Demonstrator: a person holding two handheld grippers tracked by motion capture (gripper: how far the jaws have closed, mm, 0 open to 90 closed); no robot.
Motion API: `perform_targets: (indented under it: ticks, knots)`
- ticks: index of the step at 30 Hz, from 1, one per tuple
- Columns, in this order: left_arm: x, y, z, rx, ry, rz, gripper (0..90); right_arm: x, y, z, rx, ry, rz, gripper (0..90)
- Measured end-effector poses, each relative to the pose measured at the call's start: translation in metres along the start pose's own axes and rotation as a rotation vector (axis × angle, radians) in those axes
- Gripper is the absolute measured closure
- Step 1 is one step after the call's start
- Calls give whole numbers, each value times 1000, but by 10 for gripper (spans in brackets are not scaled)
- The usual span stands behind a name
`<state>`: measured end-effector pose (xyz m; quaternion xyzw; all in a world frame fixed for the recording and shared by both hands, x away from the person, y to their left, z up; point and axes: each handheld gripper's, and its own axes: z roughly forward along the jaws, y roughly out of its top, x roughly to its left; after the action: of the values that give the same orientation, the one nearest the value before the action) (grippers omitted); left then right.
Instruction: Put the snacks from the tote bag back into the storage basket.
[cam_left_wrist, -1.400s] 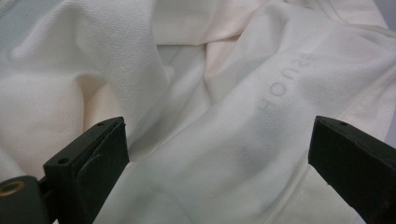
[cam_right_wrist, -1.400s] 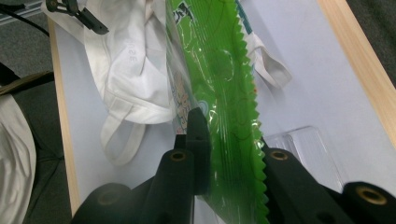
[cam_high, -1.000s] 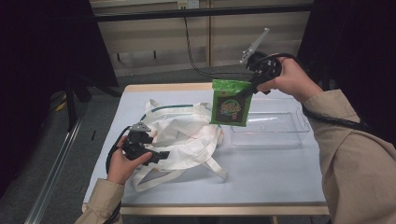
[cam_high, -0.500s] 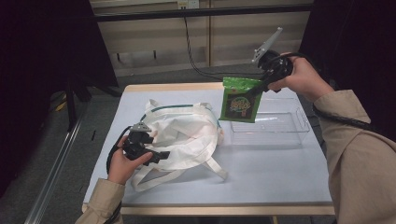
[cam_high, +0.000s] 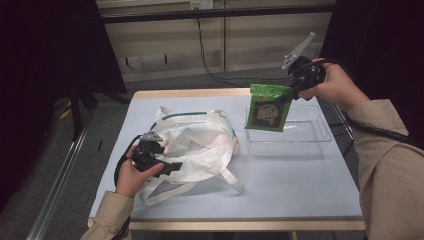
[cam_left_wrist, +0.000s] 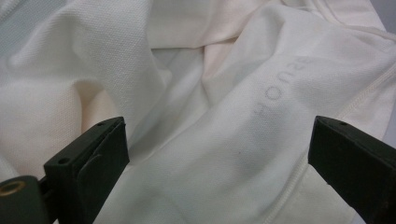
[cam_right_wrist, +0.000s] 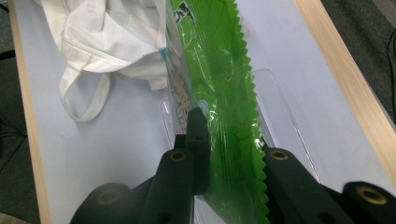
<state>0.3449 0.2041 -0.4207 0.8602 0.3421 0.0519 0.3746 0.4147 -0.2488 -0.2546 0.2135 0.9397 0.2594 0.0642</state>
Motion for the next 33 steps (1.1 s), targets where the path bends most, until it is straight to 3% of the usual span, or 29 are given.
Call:
perform_targets:
  ticks: [14,26,33]
  knots:
    - [1,0,-1,-2,-1,-1,51,-8,-17,1,25,-27,0,797]
    - [0,0,1,-6,3,-7,51,-15,-31,2,16,-49,19,793]
    - [-1,1,2,3,6,6,51,-16,-36,11,27,-35,23,792]
